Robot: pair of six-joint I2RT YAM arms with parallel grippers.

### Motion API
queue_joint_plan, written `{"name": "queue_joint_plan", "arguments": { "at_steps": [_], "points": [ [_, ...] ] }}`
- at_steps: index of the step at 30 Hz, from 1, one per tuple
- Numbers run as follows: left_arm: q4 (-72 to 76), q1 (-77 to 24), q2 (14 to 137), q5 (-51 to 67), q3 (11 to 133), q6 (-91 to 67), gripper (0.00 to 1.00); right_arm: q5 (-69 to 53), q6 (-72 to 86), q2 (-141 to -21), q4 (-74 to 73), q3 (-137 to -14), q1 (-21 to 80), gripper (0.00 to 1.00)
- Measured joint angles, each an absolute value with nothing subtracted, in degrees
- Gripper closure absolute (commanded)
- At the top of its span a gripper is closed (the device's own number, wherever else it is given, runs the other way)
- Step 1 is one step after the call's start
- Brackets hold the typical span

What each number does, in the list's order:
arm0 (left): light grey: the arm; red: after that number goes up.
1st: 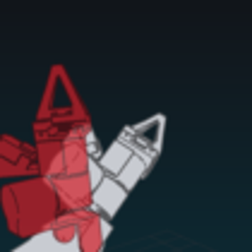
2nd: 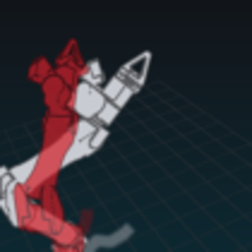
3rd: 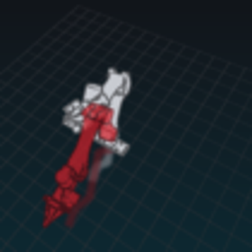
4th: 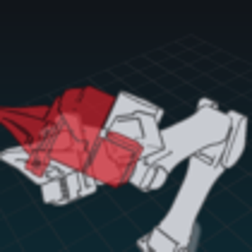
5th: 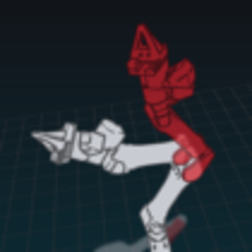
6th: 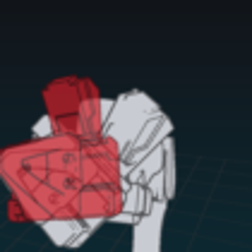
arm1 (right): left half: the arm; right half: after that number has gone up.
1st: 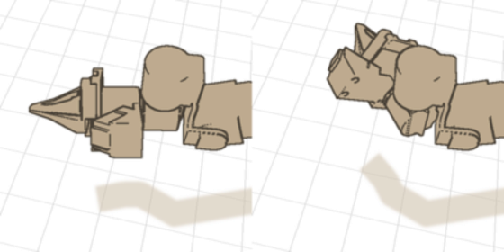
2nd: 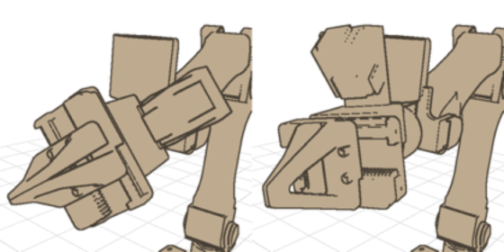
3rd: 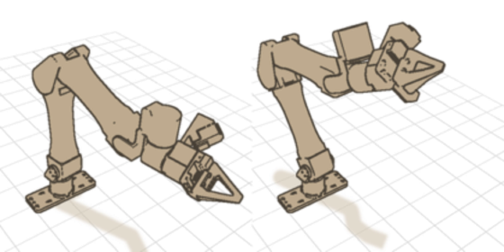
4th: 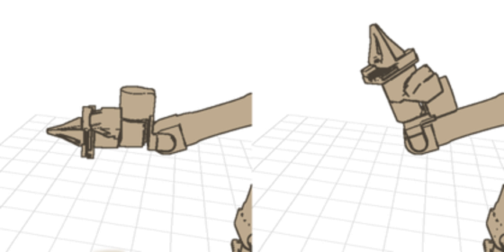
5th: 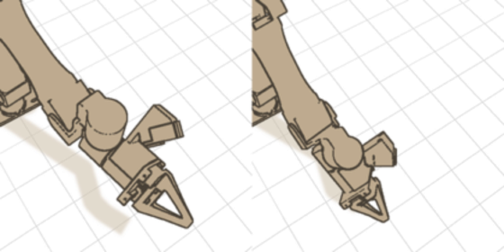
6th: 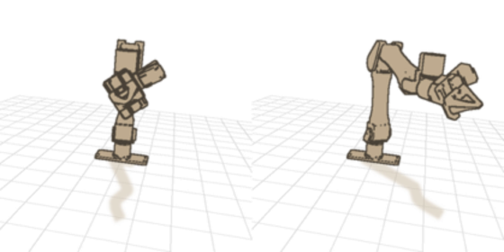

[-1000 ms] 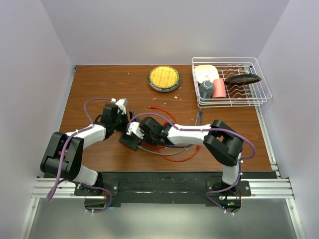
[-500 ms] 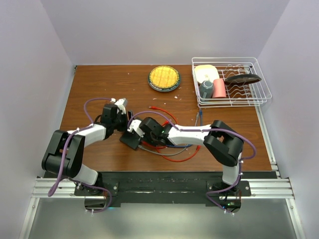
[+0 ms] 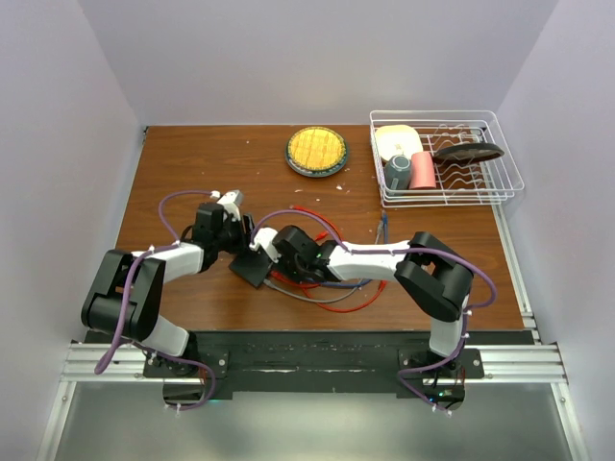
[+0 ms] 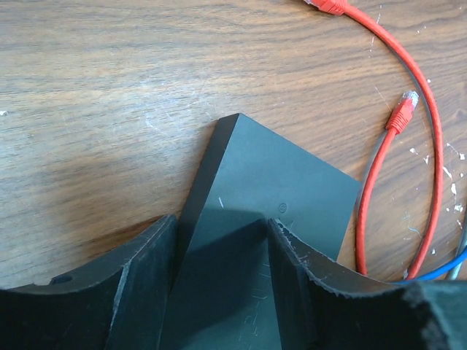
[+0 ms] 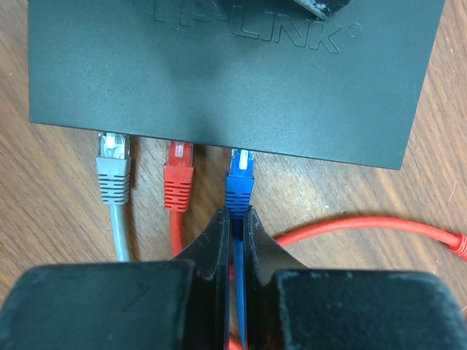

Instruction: Insert the plug into the switch port

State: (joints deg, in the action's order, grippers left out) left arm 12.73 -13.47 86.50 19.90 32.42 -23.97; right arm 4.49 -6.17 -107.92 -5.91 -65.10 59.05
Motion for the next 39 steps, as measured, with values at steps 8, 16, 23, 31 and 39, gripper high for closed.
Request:
{"name": "queue_joint_plan", "arguments": {
  "at_steps": [8,16,23,31,39],
  "points": [
    [14.8,-12.9,88.0,21.7,32.3,-24.2,0.56,3.3,-4.1,-107.9,-5.5,-65.1,57.7,1.0],
    [16.3,-13.0,88.9,22.5,32.4,-24.3,0.59,2.2,-2.9,-107.9,-5.0,-65.1,56.7,1.0],
    [17.5,-13.4,88.5,22.0,31.4,-24.5,0.59,-0.3,-1.2,-107.9,-4.9,-65.1,55.2,1.0],
    [18.3,-14.3,85.1,18.8,28.3,-26.2,0.59,-2.2,-0.9,-108.1,-5.2,-65.2,54.5,1.0],
    [16.4,-14.9,81.1,14.9,25.8,-29.2,0.56,-3.6,-0.9,-108.4,-5.6,-65.7,54.2,1.0]
  ]
}}
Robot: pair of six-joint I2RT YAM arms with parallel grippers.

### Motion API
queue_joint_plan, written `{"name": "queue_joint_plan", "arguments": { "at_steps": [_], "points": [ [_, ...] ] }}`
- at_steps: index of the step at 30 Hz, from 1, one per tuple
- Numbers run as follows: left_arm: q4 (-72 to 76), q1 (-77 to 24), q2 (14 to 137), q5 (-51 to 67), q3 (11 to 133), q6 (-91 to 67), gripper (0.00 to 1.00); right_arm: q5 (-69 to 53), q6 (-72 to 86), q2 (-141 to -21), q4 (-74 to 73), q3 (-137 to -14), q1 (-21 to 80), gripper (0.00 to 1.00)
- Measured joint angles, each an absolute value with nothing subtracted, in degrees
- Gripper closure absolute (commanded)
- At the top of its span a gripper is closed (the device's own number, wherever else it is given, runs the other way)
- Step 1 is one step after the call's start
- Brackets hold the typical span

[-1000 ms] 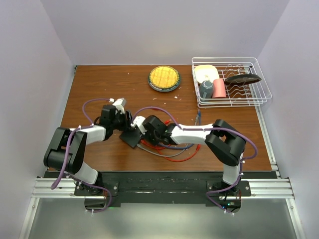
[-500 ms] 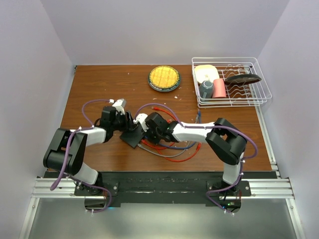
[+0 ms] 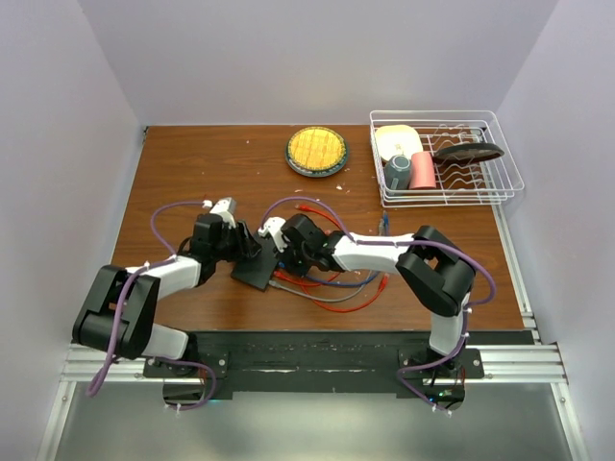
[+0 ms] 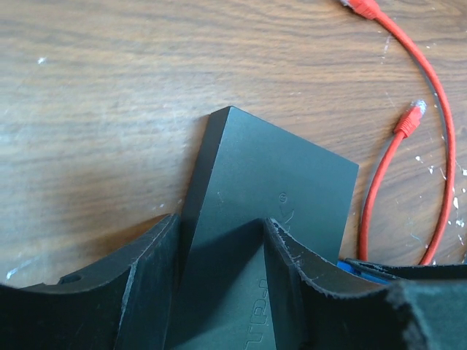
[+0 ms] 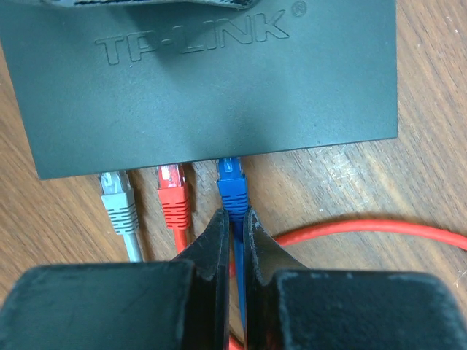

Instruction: Insert the plug into the switch port

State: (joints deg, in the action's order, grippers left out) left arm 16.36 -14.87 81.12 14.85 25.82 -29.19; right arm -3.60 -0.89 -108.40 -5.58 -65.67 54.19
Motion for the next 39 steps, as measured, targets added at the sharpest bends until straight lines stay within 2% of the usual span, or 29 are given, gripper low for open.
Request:
{"name": "queue_joint_plan", "arguments": {
  "at_steps": [3,5,13,19,29,30,36,37,39],
  "points": [
    [14.2,-15.5,79.7,12.9,25.8,-30.3,0.53,-4.2,-0.9,-108.4,-5.5,-65.6,53.9,1.0],
    [13.1,-15.7,79.2,12.0,25.8,-30.9,0.47,-4.2,-0.9,-108.3,-5.1,-65.4,53.9,1.0],
    [8.1,-17.0,76.6,9.7,26.2,-32.8,0.28,-4.3,-1.0,-106.8,-0.4,-61.8,53.9,0.78],
    [4.6,-17.5,76.5,9.6,28.1,-34.2,0.16,-6.0,-1.1,-106.6,4.4,-60.4,53.9,0.7],
    [-6.1,-18.3,76.6,8.5,34.5,-34.5,0.12,-5.7,-1.4,-99.8,10.1,-59.3,53.9,0.56],
    [-6.8,-18.4,76.6,8.3,35.6,-34.2,0.12,-4.9,-1.3,-98.7,10.2,-59.1,53.9,0.45],
    [-8.5,-18.4,76.4,7.0,40.7,-31.6,0.12,-0.9,1.1,-92.7,9.4,-57.6,52.6,0.34],
    [-8.6,-18.4,76.3,7.0,41.5,-31.0,0.12,-0.3,1.9,-91.2,9.0,-57.4,51.8,0.26],
    [-8.7,-18.4,76.2,7.0,42.7,-30.3,0.12,1.1,3.5,-88.5,8.5,-56.8,49.9,0.19]
  ]
}}
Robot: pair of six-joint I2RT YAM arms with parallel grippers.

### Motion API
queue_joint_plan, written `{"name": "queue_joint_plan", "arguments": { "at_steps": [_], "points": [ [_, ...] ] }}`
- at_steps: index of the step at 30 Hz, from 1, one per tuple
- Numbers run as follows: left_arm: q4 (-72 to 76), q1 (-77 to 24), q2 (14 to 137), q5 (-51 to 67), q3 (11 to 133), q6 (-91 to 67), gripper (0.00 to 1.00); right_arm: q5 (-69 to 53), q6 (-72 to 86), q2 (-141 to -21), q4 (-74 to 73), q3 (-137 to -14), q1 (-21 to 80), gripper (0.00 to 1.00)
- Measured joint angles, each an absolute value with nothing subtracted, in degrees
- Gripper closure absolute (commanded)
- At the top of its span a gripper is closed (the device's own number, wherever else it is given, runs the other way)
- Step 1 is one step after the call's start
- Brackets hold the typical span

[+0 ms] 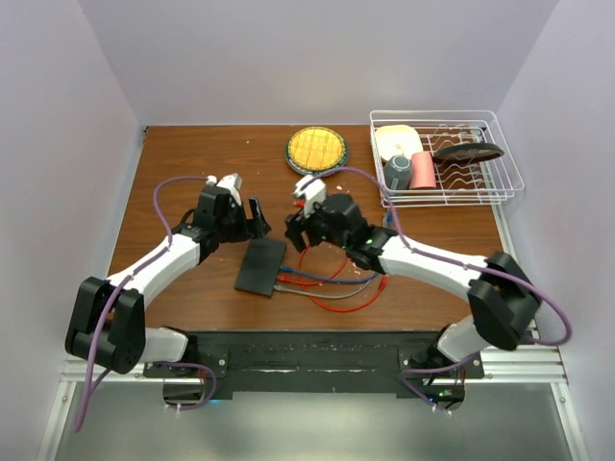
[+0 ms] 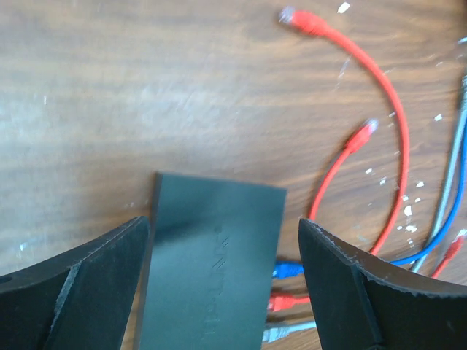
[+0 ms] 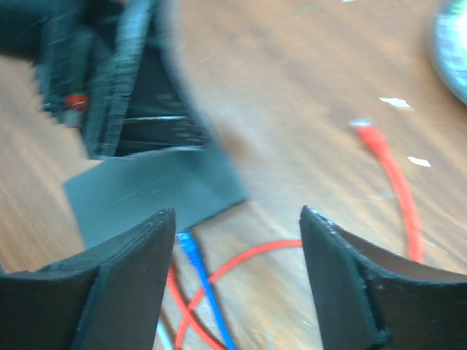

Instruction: Insert the plug into the switch port

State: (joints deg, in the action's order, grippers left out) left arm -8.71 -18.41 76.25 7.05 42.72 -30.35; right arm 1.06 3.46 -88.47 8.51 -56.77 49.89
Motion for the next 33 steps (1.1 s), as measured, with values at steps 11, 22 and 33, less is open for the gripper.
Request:
{"name": "queue_joint_plan", "arguments": {
  "at_steps": [11,22,33],
  "points": [
    [-5.2,-18.4,75.1,10.1,46.1,-28.1,0.12,9.4,12.3,-75.7,2.6,-54.8,40.1,0.01],
    [-4.7,-21.7,80.9,12.0,55.3,-25.4,0.14,13.8,17.6,-72.9,-5.8,-54.8,37.3,0.01],
    [-9.6,-33.3,94.4,6.2,62.5,-18.6,0.27,12.4,21.7,-72.4,-7.5,-53.5,34.4,0.02]
  ]
}}
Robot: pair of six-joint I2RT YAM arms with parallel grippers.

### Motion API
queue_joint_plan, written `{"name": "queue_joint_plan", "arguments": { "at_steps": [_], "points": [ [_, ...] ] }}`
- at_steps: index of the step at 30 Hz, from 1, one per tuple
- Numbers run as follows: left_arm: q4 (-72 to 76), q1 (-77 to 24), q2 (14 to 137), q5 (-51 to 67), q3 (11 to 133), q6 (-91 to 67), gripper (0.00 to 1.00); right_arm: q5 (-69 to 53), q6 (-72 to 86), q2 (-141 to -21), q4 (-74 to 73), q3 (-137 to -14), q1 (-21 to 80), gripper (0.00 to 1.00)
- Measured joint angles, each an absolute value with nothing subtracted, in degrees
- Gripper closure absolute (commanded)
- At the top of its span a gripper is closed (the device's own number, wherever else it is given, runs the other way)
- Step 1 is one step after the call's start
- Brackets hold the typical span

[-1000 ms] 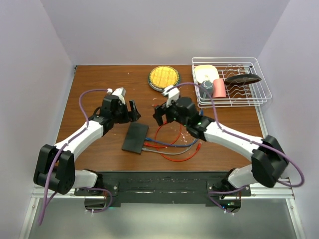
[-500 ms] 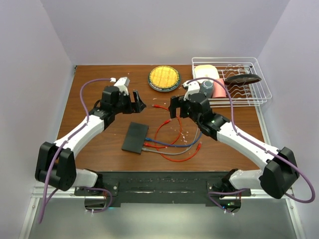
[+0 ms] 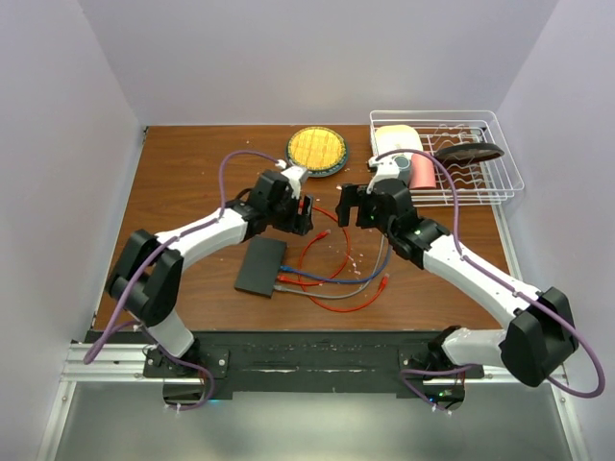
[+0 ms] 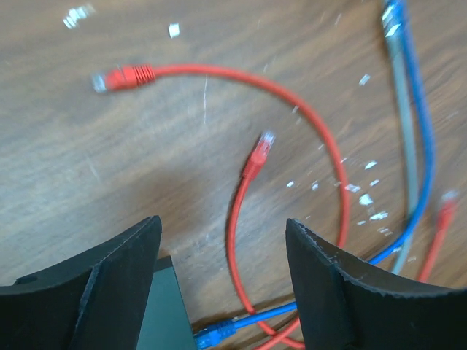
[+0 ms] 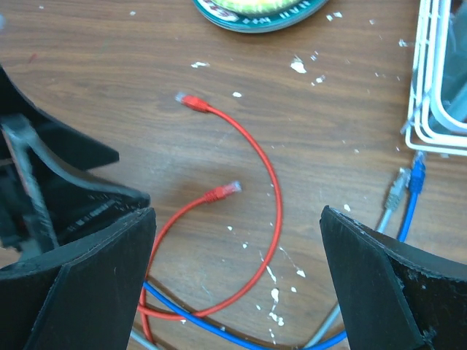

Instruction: Insert the plug into the switch port

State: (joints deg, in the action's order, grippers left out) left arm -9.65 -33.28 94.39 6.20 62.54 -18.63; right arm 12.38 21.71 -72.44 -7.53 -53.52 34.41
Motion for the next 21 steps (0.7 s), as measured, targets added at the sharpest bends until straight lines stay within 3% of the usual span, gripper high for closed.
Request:
{"name": "queue_joint_plan", "arguments": {
  "at_steps": [12,21],
  "points": [
    [-8.4,-39.2,103.6,3.6,62.1,-13.6,0.32,10.8,23.4,-68.6,-9.5,-51.5,32.2,0.02],
    [-3.8,-39.7,106.1,2.1,61.2,-11.3,0.51,9.5,23.4,-66.8,-10.8,-51.0,32.2,0.02]
  ]
}}
